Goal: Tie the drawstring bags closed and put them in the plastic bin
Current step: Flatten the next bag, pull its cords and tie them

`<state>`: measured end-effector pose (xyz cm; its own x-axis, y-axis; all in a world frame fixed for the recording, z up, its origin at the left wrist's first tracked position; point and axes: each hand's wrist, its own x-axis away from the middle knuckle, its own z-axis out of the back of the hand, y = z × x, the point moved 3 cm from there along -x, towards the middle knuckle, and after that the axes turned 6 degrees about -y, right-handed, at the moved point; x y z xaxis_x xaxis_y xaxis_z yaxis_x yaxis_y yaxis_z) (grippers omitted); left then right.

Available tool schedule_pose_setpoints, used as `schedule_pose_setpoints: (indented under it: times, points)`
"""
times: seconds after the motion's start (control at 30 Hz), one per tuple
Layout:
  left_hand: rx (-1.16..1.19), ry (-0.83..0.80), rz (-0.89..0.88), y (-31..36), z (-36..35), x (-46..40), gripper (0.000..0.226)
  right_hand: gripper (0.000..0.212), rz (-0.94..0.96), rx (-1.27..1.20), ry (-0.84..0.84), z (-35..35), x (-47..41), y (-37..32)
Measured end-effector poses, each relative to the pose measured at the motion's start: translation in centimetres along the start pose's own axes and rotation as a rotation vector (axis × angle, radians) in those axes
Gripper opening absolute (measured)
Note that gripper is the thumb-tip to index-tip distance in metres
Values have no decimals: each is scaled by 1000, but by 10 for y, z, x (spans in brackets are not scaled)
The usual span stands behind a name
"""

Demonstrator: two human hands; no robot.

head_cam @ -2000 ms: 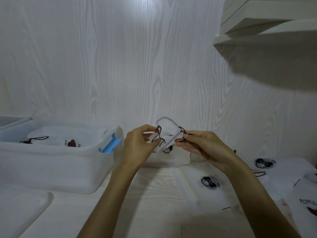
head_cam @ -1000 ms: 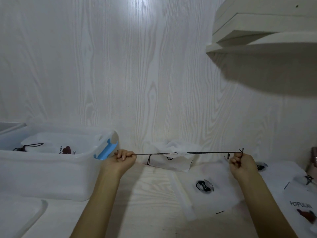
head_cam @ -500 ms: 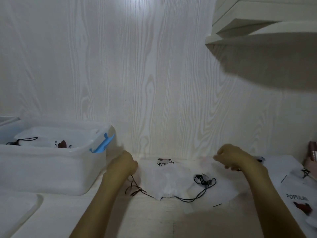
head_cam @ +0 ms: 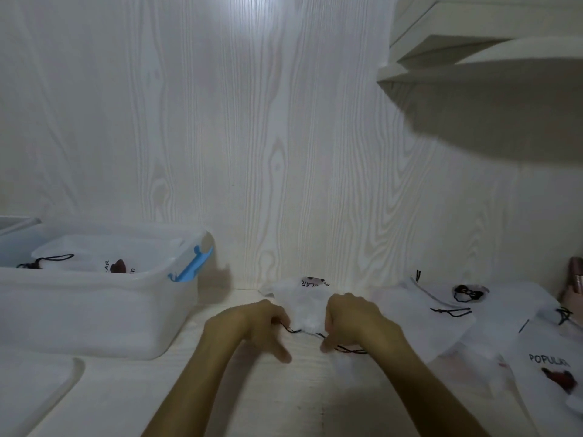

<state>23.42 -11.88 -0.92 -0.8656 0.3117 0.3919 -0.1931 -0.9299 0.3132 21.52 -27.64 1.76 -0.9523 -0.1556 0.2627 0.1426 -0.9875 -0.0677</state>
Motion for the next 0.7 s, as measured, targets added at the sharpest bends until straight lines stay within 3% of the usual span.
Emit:
schedule_pose_setpoints:
  times: [0.17, 0.27, 0.37, 0.47, 0.6, 0.7]
  points:
    - [15, 152, -56, -4, -4, -11, 52, 35, -2, -158, 99, 3, -15, 15]
    - [47, 373, -101, 2, -6, -11, 19, 20, 90, -330, 95, 14, -12, 23]
    - [188, 446, -159, 5, -2, -7, 36, 19, 192, -502, 168, 31, -2, 29]
    - [396, 527, -252, 4, 17, 4, 40, 21, 227, -698, 305, 43, 3, 37]
    - [126, 763, -122, 12, 38, 23, 33, 22, 167, -642, 495, 43, 0, 35]
    - [206, 703, -75, 12, 41, 28, 22, 17, 187, -637, 640, 45, 4, 24]
